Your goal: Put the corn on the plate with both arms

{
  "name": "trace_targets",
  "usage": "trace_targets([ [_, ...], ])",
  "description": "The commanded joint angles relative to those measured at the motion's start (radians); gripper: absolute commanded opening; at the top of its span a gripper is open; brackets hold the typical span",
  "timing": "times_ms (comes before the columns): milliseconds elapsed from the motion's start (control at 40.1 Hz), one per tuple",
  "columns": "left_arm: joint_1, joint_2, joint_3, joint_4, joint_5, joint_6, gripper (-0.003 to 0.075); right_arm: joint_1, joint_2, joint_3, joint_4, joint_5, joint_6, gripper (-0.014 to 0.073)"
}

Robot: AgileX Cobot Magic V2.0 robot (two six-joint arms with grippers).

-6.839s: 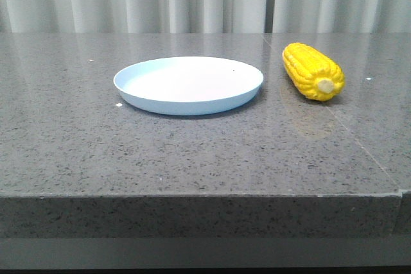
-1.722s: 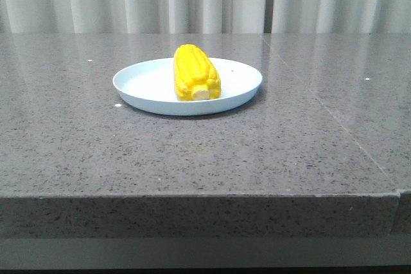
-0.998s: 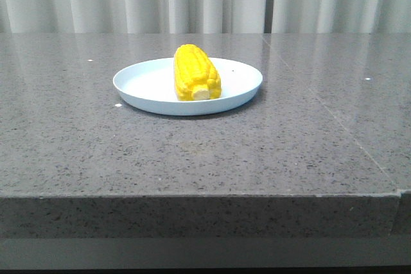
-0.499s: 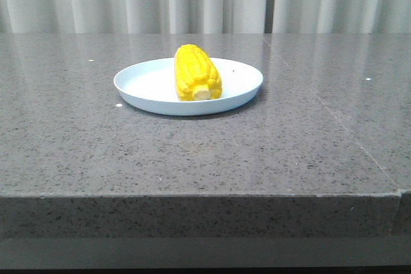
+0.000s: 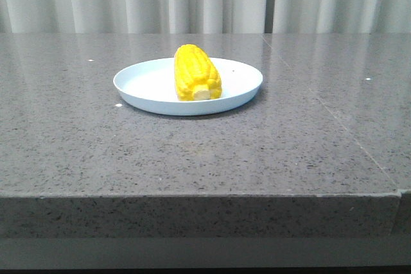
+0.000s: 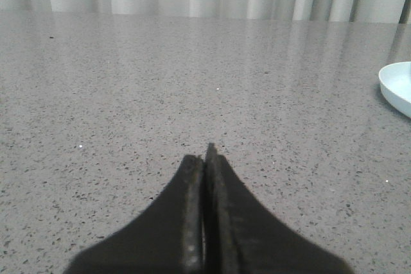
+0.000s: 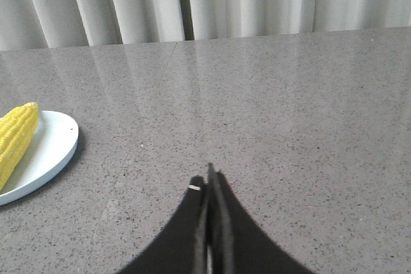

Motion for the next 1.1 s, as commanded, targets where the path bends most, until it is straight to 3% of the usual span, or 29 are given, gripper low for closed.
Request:
trace_targets([
  [0, 0.0, -0.018, 0.023, -0.006, -0.088, 0.001, -0.002, -0.004, 0.01, -0.026, -0.016, -0.084, -0.012, -0.0071],
  [549, 0.0, -0.018, 0.023, -0.006, -0.088, 0.001, -0.002, -0.004, 0.01, -0.016, -0.032, -0.091, -0.012, -0.0071],
  [799, 0.0, -0.018, 0.023, -0.006, -0.088, 0.001, -0.002, -0.002, -0.006, 0.161, 0.007, -0.262, -0.012, -0.0071],
  [1073, 0.0, -0.018, 0.023, -0.006, -0.09, 0.001, -0.002, -0.007, -0.099, 0.355, 0.021, -0.333, -0.024, -0.0071],
])
